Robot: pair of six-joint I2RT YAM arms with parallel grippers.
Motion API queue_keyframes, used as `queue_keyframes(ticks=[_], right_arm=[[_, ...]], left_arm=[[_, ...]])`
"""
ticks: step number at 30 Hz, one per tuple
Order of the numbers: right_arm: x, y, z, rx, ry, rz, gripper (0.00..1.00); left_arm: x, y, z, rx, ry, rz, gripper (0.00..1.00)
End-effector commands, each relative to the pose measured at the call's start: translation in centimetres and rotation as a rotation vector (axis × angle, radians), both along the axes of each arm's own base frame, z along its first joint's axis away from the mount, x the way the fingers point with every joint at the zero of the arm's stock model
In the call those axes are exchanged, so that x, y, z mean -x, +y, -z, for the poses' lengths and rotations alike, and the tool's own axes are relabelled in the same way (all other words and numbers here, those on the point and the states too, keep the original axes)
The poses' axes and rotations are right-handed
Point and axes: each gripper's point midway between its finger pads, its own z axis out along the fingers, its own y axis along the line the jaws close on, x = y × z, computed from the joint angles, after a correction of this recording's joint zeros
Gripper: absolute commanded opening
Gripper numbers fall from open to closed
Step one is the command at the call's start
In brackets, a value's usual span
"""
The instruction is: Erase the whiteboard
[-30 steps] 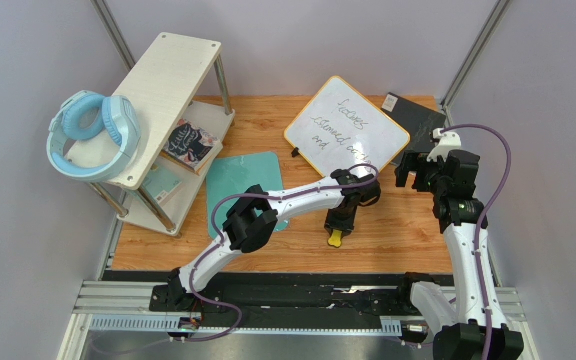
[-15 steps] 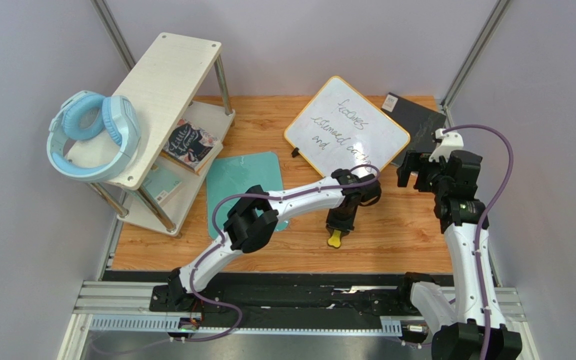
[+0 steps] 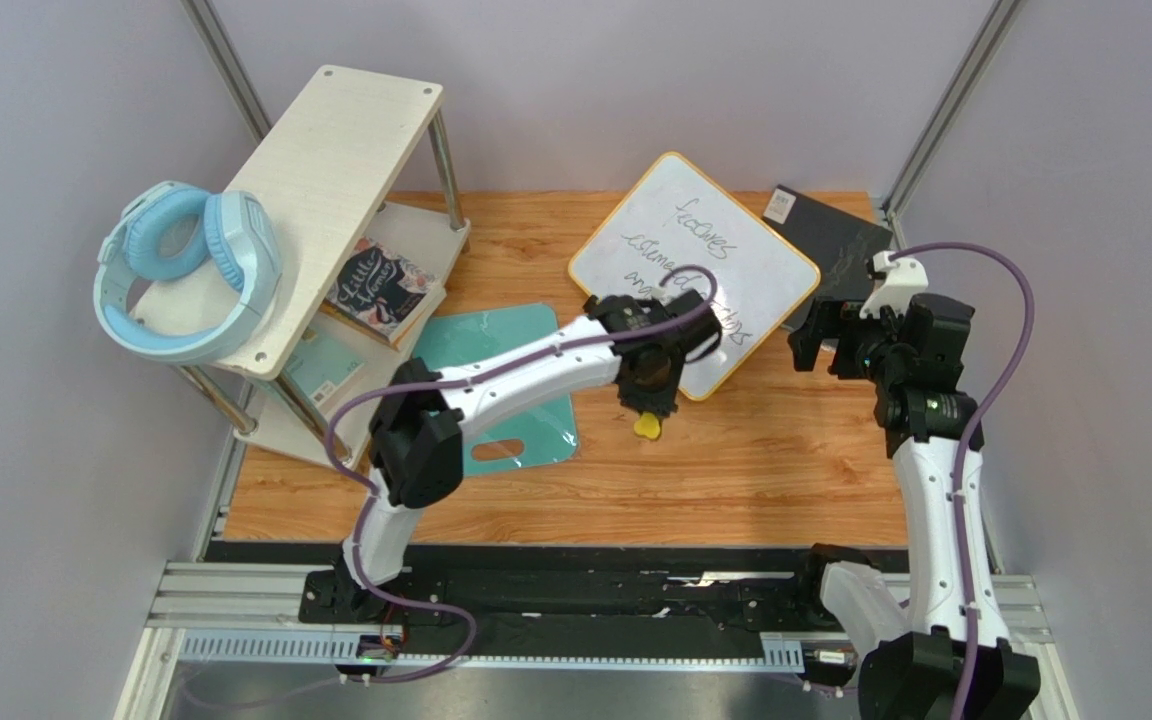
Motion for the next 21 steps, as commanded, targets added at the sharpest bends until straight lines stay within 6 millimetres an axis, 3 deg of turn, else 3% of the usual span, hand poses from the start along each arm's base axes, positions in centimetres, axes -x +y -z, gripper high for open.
queue_keyframes(ticks=[1, 2, 3, 4, 6, 7, 8, 9, 10, 11, 16, 17, 18, 20, 21], right_arm=[[-2.6, -0.6, -2.8, -0.002, -0.040, -0.024, 1.00], [-3.2, -0.8, -3.2, -0.010, -0.043, -0.024, 1.00], [-4.4, -1.4, -2.0, -0.042, 0.002, -0.017, 1.00], [-5.5, -1.8, -3.6, -0.050, -0.022, -0.015, 1.00], [-7.0, -2.8, -3.6, -0.104, -0.004, -0.023, 0.98], [-8.3, -3.5, -2.1, -0.142, 0.043, -0.017, 0.97], [-9.5, -4.3, -3.1, -0.146, 0.026, -0.017, 0.95], [-9.9, -4.8, -3.2, -0.186, 0.020, -0.047, 0.95], [-11.0, -5.2, -2.0, -0.220, 0.040, -0.072, 0.95], [-11.7, -5.5, -2.9, -0.236, 0.015, -0.096, 0.95], [-13.9, -4.9, -2.3, -0.361, 0.021, -0.249, 0.95], [-14.5, -4.8, -0.8, -0.398, 0.053, -0.267, 0.95], [-14.9, -4.3, -1.5, -0.417, 0.043, -0.307, 0.95], [-15.5, -4.2, 0.2, -0.469, 0.096, -0.322, 0.93], [-15.6, -3.8, -0.2, -0.484, 0.093, -0.353, 0.93]], left_arm=[[-6.6, 1.2, -7.0, 0.166, -0.190, -0.014, 0.00], [-7.5, 1.4, -7.3, 0.175, -0.195, -0.017, 0.00], [-8.1, 1.3, -7.6, 0.190, -0.196, -0.011, 0.00], [-9.7, 1.6, -8.9, 0.210, -0.228, -0.011, 0.00], [-11.4, 1.5, -9.0, 0.210, -0.242, -0.009, 0.00], [-12.4, 1.1, -10.3, 0.228, -0.279, 0.008, 0.00], [-13.0, 0.9, -9.6, 0.215, -0.276, 0.011, 0.00], [-13.9, 0.9, -9.7, 0.214, -0.287, 0.009, 0.00], [-14.7, 0.6, -9.8, 0.214, -0.302, 0.014, 0.00], [-15.2, 0.7, -9.9, 0.210, -0.314, 0.004, 0.00], [-18.1, 1.0, -9.8, 0.240, -0.368, -0.066, 0.00], [-18.4, 1.0, -9.6, 0.243, -0.373, -0.066, 0.00], [-19.0, 1.3, -9.6, 0.245, -0.383, -0.076, 0.00], [-19.9, 1.3, -9.6, 0.258, -0.401, -0.087, 0.00], [-20.3, 1.4, -9.6, 0.259, -0.407, -0.088, 0.00]])
